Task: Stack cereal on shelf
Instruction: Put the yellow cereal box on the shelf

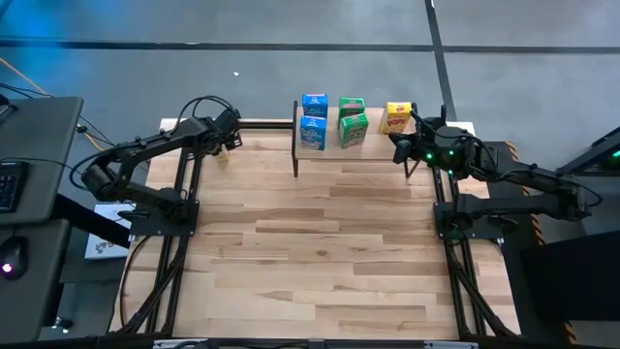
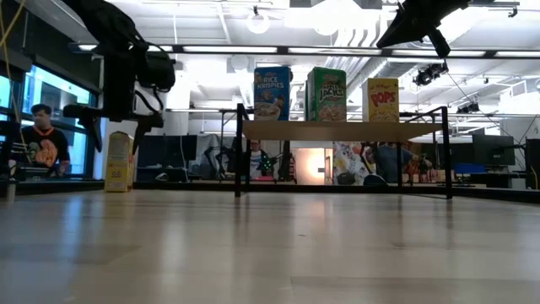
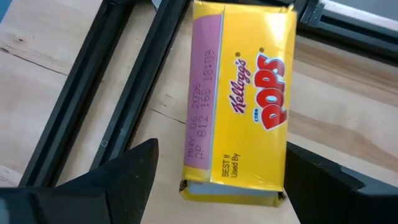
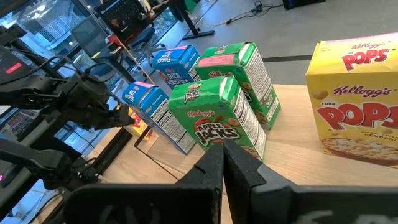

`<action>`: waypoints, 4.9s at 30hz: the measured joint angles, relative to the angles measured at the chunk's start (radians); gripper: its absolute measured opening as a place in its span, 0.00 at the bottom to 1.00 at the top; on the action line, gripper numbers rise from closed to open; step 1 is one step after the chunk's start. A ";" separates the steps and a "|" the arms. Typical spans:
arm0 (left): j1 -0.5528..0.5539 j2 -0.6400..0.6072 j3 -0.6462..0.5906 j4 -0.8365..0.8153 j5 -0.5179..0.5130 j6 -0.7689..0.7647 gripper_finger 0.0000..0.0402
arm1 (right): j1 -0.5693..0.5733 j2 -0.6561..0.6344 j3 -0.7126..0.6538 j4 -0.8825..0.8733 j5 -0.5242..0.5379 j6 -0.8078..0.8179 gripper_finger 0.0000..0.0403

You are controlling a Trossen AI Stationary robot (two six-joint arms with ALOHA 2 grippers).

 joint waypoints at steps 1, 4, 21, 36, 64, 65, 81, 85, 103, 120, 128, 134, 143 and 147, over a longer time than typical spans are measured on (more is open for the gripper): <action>0.000 0.007 0.000 0.001 0.000 0.000 0.75 | 0.000 0.000 0.000 0.000 0.000 0.000 0.00; 0.000 0.024 0.000 0.017 -0.004 0.000 0.70 | 0.000 0.000 0.000 0.000 0.000 0.000 0.00; 0.000 0.044 0.000 0.104 0.005 0.061 0.42 | 0.000 0.000 0.000 0.000 0.000 0.000 0.00; 0.000 -0.133 0.000 0.123 0.048 0.163 0.36 | 0.000 0.000 0.000 0.000 0.000 0.001 0.00; -0.280 -0.316 0.459 0.233 0.230 0.592 0.35 | 0.000 0.056 0.000 0.054 -0.043 0.065 0.00; -0.298 -0.311 0.471 0.232 0.249 0.605 0.35 | -0.001 0.065 0.000 0.093 -0.084 0.044 0.00; -0.723 -0.196 0.496 0.234 0.515 0.599 0.35 | 0.025 0.221 0.028 0.587 -0.613 0.039 0.30; -0.793 -0.115 0.495 0.272 0.515 0.579 0.35 | 0.070 0.296 0.100 0.571 -0.709 -0.036 0.53; -0.859 0.108 0.495 0.439 0.499 0.639 0.35 | 0.182 0.517 0.299 0.173 -0.887 -0.298 0.78; -0.862 0.107 0.495 0.535 0.477 0.690 0.35 | 0.209 0.532 0.300 0.112 -0.743 -0.341 0.68; -0.861 0.107 0.495 0.527 0.478 0.690 0.36 | 0.209 0.553 0.300 0.114 -0.760 -0.343 0.42; -0.838 0.087 0.494 0.495 0.481 0.687 0.44 | 0.193 0.548 0.300 0.115 -0.762 -0.343 0.30; -0.782 -0.017 0.494 0.380 0.653 0.699 0.54 | 0.117 0.498 0.300 -0.093 -0.900 -0.426 0.29; -0.747 -0.116 0.492 0.298 0.644 0.711 0.53 | 0.081 0.403 0.283 -0.326 -0.848 -0.513 0.28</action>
